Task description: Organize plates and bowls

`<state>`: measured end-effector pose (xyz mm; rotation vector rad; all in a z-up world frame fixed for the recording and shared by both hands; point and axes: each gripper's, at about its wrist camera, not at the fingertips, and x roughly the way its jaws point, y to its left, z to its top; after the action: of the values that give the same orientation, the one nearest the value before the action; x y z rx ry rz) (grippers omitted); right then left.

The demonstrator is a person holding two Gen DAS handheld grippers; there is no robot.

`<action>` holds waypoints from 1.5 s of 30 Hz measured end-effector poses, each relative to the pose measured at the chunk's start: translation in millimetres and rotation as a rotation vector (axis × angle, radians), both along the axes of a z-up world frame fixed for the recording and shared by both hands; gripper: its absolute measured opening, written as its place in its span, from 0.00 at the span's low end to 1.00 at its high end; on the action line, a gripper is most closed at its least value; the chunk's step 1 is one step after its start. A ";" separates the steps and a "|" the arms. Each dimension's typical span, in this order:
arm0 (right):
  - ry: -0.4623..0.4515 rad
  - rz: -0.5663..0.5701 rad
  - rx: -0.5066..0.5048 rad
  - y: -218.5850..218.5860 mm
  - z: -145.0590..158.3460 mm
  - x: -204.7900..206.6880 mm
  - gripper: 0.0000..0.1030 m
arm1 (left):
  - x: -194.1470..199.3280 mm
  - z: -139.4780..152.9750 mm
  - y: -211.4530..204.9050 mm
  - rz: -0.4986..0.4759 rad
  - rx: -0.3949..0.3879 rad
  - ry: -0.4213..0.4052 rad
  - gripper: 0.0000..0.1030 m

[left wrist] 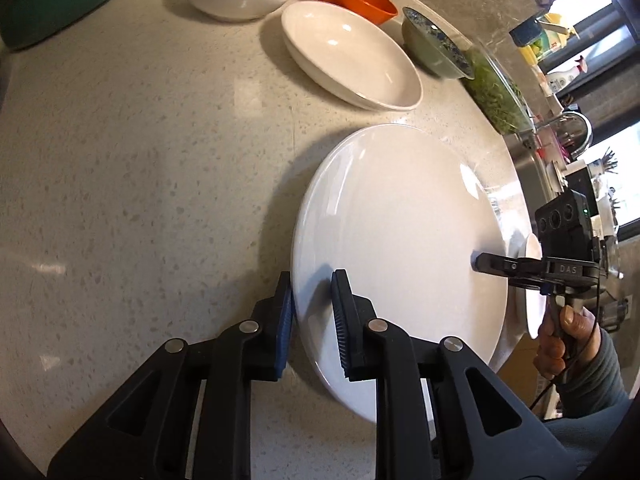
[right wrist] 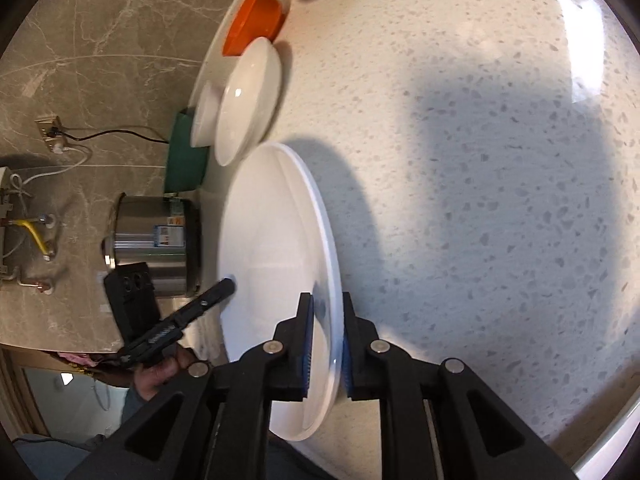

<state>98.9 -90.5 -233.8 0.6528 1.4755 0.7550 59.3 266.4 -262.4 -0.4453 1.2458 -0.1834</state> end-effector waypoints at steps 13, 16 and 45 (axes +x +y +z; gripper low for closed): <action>-0.147 -0.033 -0.023 -5.1 26.2 -2.1 0.87 | -24.5 23.9 8.7 0.105 -0.003 -0.126 0.52; -0.171 -0.066 -0.082 -12.4 37.5 -8.4 0.87 | -40.7 47.6 10.1 0.153 -0.033 -0.218 0.60; -0.281 -0.322 0.260 -311.2 71.9 -83.7 1.00 | -31.5 82.0 -303.3 -0.101 0.029 -0.196 0.99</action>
<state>15.2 -401.7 -161.9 0.9167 0.9939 0.7562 27.8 -36.9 -180.4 -0.3317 1.0779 -0.2875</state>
